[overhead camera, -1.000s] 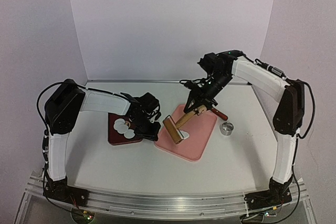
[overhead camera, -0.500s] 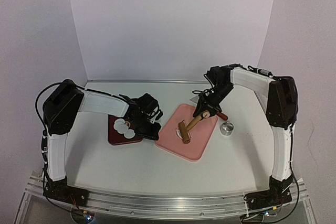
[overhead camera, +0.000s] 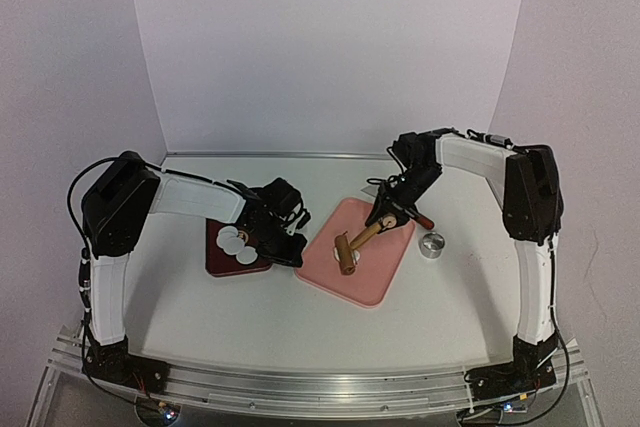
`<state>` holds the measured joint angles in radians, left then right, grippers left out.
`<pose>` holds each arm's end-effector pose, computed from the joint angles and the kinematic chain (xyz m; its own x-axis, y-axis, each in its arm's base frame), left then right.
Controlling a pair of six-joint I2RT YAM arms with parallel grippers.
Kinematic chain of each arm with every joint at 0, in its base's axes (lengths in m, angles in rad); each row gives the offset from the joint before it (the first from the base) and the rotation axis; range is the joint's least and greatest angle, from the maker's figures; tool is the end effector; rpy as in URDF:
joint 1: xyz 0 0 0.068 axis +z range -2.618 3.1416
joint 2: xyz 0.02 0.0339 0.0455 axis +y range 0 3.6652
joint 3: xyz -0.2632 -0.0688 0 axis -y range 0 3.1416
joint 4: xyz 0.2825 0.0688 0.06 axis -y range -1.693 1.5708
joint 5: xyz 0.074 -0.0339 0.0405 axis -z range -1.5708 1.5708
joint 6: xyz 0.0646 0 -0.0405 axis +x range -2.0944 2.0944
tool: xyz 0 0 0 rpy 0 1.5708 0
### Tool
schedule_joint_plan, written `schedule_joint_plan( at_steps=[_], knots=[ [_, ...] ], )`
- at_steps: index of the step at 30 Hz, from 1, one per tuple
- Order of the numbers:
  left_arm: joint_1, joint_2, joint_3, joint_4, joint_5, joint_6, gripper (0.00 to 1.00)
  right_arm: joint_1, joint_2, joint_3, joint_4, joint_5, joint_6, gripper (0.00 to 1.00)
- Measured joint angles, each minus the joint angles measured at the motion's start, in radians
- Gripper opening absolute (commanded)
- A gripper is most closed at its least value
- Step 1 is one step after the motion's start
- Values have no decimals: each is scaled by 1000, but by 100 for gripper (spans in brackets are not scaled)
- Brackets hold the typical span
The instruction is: Roll out the dumpling wrappers from the dough
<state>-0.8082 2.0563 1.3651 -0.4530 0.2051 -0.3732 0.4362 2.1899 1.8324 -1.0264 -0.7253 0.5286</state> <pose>0.3052 -0.3385 0.0875 -0.8649 0.3886 -0.3177 0.4841 0.8130 -0.3235 0.4179 0.2421 0.1650 -0.9848 -0.0427 0.1683 0.0797 0.7501 0.6566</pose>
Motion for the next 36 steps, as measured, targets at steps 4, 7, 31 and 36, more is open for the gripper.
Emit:
schedule_joint_plan(
  at_steps=[4, 7, 31, 36],
  knots=[
    [0, 0, -1, 1, -2, -20, 0, -15, -24, -49, 32, -4, 11, 0],
    [0, -2, -7, 9, -2, -30, 0, -43, -60, -107, 56, -7, 10, 0],
    [2, -8, -20, 26, -2, -103, 0, -53, -56, -129, 85, -29, -10, 0],
    [2, -8, -20, 26, -3, -114, 0, -81, -68, -154, 83, -42, -14, 0]
  ],
)
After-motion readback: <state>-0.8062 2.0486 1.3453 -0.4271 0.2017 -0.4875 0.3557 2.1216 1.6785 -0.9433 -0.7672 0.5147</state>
